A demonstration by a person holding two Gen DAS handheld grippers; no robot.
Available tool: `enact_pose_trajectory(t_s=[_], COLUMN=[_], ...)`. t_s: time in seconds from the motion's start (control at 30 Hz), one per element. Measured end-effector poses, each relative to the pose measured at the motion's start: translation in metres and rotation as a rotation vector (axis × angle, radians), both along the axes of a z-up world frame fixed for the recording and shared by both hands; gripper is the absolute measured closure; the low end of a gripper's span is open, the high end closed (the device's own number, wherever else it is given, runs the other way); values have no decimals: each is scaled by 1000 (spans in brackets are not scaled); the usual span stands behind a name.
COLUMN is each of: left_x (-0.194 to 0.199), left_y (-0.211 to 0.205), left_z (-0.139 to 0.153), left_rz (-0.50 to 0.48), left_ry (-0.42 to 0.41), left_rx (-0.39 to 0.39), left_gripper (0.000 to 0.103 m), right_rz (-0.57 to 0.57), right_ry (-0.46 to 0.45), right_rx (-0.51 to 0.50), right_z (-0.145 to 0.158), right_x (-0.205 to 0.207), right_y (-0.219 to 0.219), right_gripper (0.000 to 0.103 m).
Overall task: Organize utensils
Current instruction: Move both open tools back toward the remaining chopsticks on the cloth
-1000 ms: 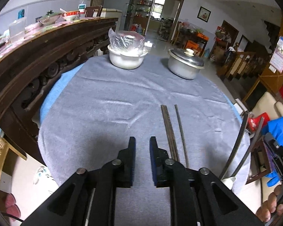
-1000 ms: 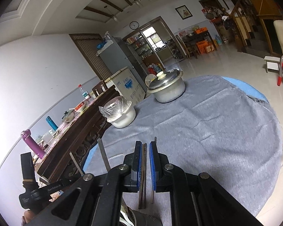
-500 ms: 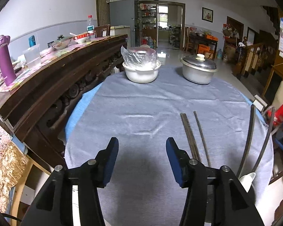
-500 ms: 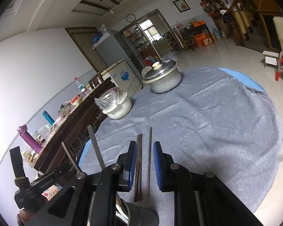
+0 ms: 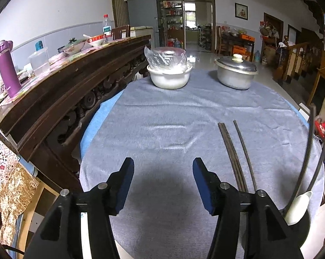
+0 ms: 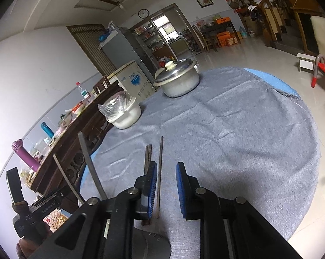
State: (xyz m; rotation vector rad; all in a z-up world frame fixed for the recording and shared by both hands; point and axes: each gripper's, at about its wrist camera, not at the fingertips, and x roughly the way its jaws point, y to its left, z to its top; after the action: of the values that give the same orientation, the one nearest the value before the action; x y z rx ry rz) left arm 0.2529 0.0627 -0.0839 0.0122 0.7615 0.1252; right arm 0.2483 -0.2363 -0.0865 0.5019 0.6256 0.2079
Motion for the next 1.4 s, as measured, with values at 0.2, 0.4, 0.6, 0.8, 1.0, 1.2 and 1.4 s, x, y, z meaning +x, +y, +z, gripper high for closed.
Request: enact_pose_trajectory(t_s=[0.2, 0.4, 0.6, 0.8, 1.0, 1.2, 1.4], left_x=[6, 14, 21, 24, 29, 35, 44], left_y=[4, 9, 11, 11, 12, 12, 10], left_z=[-8, -16, -19, -14, -16, -21, -26], left_rz=[7, 12, 8, 8, 16, 26, 27], left_ry=[15, 36, 56, 44, 53, 71, 87], left_rx=[8, 6, 14, 40, 36, 39, 41], left_gripper=[46, 46, 45, 45, 45, 45, 45], right_rz=[5, 18, 18, 19, 34, 45, 32], right_ry=[21, 55, 78, 89, 101, 124, 144], right_rx=[-6, -16, -12, -17, -25, -18, -2], right_z=[-6, -14, -17, -13, -13, -21, -27], right_x=[9, 19, 30, 38, 43, 49, 58], right_y=[4, 10, 12, 12, 15, 14, 9], right_gripper=[83, 83, 83, 83, 83, 83, 76])
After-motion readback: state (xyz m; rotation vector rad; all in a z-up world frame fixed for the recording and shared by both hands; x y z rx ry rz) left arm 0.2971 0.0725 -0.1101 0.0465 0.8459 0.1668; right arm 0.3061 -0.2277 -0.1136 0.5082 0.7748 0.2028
